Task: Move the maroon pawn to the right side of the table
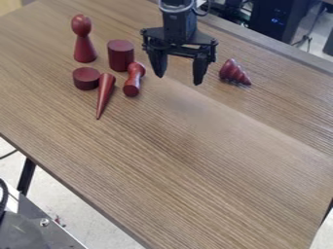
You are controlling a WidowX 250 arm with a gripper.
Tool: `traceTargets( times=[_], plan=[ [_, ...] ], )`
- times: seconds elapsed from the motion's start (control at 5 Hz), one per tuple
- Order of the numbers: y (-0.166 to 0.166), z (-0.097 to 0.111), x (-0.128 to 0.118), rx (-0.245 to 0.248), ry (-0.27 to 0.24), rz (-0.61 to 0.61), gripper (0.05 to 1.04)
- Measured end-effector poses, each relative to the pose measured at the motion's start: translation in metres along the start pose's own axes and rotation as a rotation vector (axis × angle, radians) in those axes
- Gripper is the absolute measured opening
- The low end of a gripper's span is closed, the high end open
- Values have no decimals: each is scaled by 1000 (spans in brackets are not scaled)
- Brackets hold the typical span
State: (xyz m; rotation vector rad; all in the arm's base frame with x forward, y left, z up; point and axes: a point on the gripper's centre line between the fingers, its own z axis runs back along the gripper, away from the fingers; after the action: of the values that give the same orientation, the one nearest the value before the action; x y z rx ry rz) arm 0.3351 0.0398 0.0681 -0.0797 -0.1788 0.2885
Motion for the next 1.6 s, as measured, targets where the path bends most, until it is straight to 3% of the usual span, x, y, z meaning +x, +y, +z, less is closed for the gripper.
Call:
traceTargets(
  times=[0.2, 0.6, 1.0, 1.2, 1.4, 1.6],
  plan=[
    [2, 4, 5, 0, -5, 3, 992],
    [16, 7, 12, 50, 17, 7, 992],
    [29, 5, 9, 99, 75, 86, 992],
    [34, 3, 5, 103, 91, 126, 992],
    [43, -5, -2, 105, 152, 179, 992],
    [50, -4, -6, 119, 174, 211, 992]
  ],
)
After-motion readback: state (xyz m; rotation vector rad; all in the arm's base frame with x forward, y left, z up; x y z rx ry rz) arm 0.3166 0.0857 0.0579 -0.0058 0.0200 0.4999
